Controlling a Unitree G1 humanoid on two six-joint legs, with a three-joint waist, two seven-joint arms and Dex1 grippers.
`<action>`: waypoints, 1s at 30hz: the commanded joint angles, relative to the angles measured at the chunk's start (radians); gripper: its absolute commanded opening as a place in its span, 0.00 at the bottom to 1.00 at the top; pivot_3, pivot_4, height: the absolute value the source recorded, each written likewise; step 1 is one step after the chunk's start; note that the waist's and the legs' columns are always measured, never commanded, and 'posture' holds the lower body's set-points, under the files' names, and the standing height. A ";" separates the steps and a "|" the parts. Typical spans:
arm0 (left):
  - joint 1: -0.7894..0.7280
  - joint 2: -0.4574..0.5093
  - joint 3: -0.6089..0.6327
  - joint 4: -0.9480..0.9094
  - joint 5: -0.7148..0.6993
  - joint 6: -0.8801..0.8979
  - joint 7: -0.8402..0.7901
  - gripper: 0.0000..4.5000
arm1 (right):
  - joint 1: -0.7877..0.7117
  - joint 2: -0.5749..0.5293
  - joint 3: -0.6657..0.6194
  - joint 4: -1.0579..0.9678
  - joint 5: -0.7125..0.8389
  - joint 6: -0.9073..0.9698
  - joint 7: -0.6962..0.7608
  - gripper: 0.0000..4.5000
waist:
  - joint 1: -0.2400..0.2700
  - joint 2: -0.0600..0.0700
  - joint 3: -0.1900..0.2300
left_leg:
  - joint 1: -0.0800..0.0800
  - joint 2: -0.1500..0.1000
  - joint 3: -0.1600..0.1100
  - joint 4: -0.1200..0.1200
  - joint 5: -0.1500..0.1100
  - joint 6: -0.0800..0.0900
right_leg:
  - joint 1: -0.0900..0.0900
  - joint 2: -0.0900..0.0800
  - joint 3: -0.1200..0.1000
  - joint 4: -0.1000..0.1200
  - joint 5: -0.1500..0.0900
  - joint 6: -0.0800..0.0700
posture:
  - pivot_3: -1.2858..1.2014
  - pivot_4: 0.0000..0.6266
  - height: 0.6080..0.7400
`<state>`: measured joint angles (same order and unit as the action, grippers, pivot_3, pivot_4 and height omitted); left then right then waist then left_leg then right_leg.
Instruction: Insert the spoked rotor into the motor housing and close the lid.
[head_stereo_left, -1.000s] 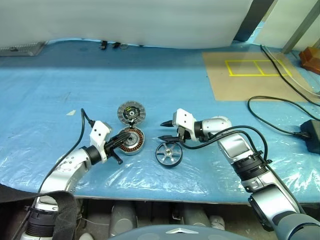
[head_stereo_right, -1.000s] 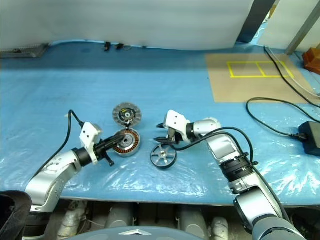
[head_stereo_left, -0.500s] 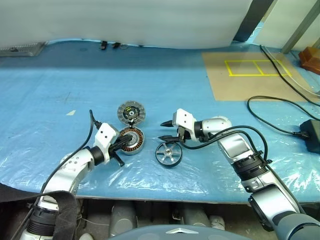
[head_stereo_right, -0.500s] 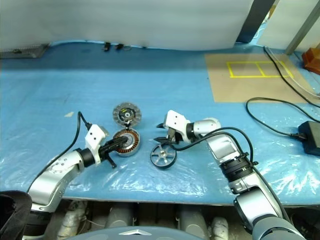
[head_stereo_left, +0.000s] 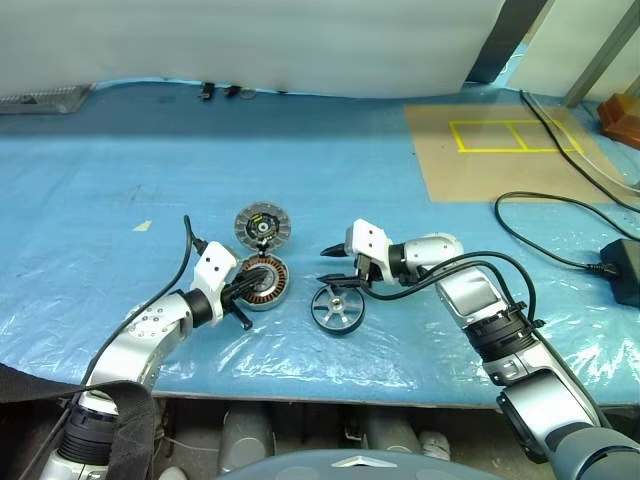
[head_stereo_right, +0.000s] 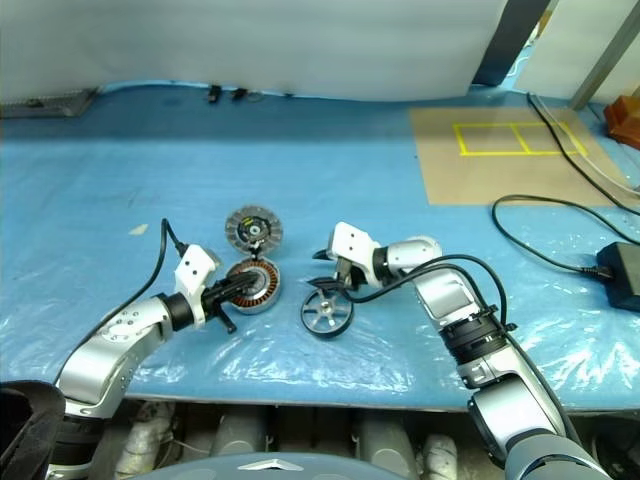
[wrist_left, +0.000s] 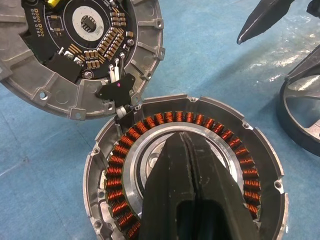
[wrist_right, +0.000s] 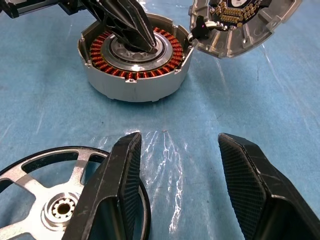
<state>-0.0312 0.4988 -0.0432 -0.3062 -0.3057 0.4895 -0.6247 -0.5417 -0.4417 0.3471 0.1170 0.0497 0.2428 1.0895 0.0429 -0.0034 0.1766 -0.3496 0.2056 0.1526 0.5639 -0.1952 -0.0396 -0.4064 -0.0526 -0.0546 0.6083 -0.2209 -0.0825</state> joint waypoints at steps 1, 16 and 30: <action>0.017 0.020 -0.015 0.015 0.026 0.072 0.023 0.00 | 0.000 0.000 -0.008 -0.047 0.018 0.002 0.003 0.55 | 0.000 0.001 -0.001 | 0.000 0.000 0.000 0.000 0.000 0.000 | 0.000 0.000 0.000 0.000 0.000 0.000 | 0.52 0.24 1.00; 0.019 -0.018 0.069 -0.031 -0.067 -0.059 -0.024 0.00 | 0.017 0.014 -0.037 -0.086 0.086 0.013 0.024 0.55 | 0.000 0.002 -0.001 | -0.001 0.000 0.000 0.000 0.000 0.000 | -0.001 0.000 0.000 -0.001 0.000 0.000 | 0.52 0.24 1.00; 0.215 -0.020 0.146 -0.118 -0.062 -0.338 -0.101 0.00 | -0.090 -0.096 0.003 -0.162 0.146 0.219 0.163 0.55 | -0.002 0.002 -0.001 | -0.001 0.000 0.000 -0.001 0.000 0.000 | -0.002 0.000 0.000 -0.001 0.000 0.000 | 0.52 0.24 1.00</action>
<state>0.1694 0.4757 0.0862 -0.3816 -0.3783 0.1957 -0.7269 -0.6081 -0.5285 0.3386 0.0004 0.1868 0.4422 1.2316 0.0413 -0.0017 0.1756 -0.3505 0.2060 0.1525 0.5629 -0.1953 -0.0397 -0.4081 -0.0522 -0.0547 0.6070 -0.2211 -0.0821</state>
